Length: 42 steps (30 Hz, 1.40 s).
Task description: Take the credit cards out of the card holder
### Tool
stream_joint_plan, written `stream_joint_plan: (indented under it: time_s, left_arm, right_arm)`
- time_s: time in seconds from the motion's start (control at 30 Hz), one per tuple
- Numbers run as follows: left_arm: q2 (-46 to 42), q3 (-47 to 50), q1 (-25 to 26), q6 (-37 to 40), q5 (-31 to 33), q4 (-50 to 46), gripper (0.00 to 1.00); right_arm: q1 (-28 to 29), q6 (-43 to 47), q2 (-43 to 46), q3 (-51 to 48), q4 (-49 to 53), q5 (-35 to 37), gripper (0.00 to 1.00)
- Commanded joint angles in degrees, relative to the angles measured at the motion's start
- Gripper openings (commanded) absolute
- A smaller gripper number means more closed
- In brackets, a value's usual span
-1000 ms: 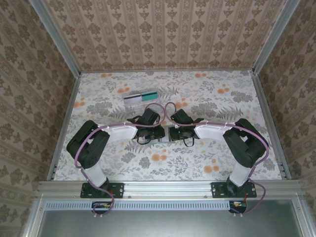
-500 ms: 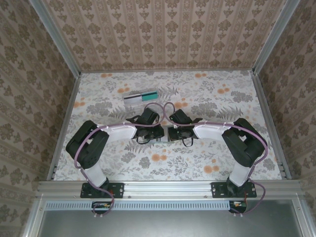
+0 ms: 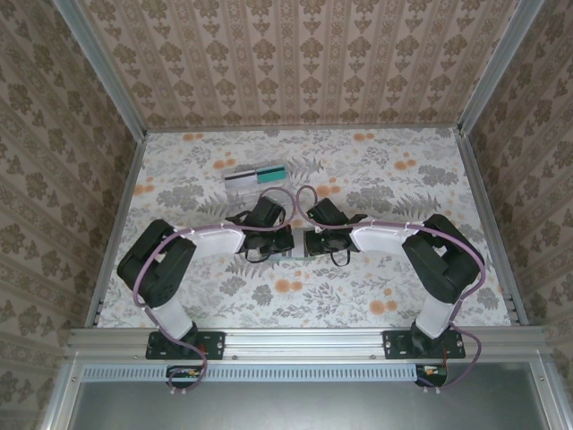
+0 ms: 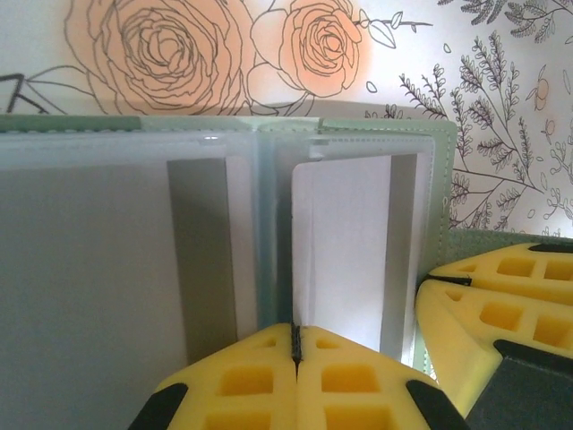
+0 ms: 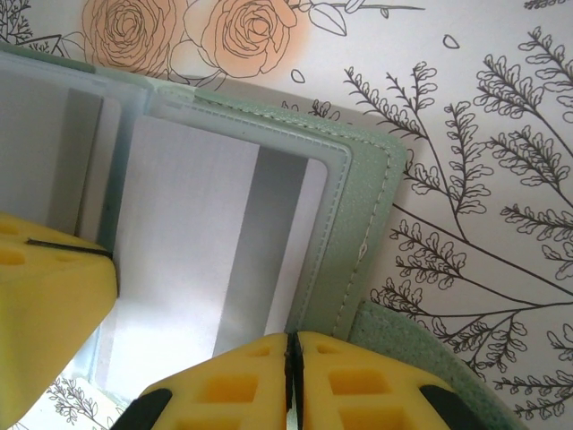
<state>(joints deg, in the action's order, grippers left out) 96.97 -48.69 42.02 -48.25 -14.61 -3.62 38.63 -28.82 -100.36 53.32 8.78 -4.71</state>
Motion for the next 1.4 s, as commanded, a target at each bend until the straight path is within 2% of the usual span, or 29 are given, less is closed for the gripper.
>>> stream_joint_plan:
  time_s: [0.0,0.4,0.53,0.7,1.23,1.37]
  left_arm:
    - [-2.6,1.2,-0.8,-0.3,-0.3,-0.7,0.00]
    - [-4.3,2.3,-2.1,0.5,-0.5,-1.6,0.00]
    - [-4.1,2.6,-2.1,0.2,-0.9,-1.0,0.00]
    - [-4.4,2.8,-2.1,0.0,-1.0,-0.2,0.13]
    - [-4.4,2.9,-2.4,0.1,-0.5,-0.6,0.14]
    - [-4.2,3.2,-2.5,0.1,-0.5,-0.4,0.18]
  right_arm:
    - [0.6,-0.9,-1.9,0.6,0.6,0.4,0.14]
    - [0.6,-0.7,-0.9,0.2,1.0,0.8,0.14]
    - [0.7,0.0,-0.6,0.7,1.3,0.3,0.17]
    - [0.8,0.9,0.5,2.1,3.0,1.3,0.18]
    - [1.3,2.0,-2.6,5.8,4.2,0.4,0.12]
    - [1.3,1.8,-3.4,5.5,4.2,0.6,0.12]
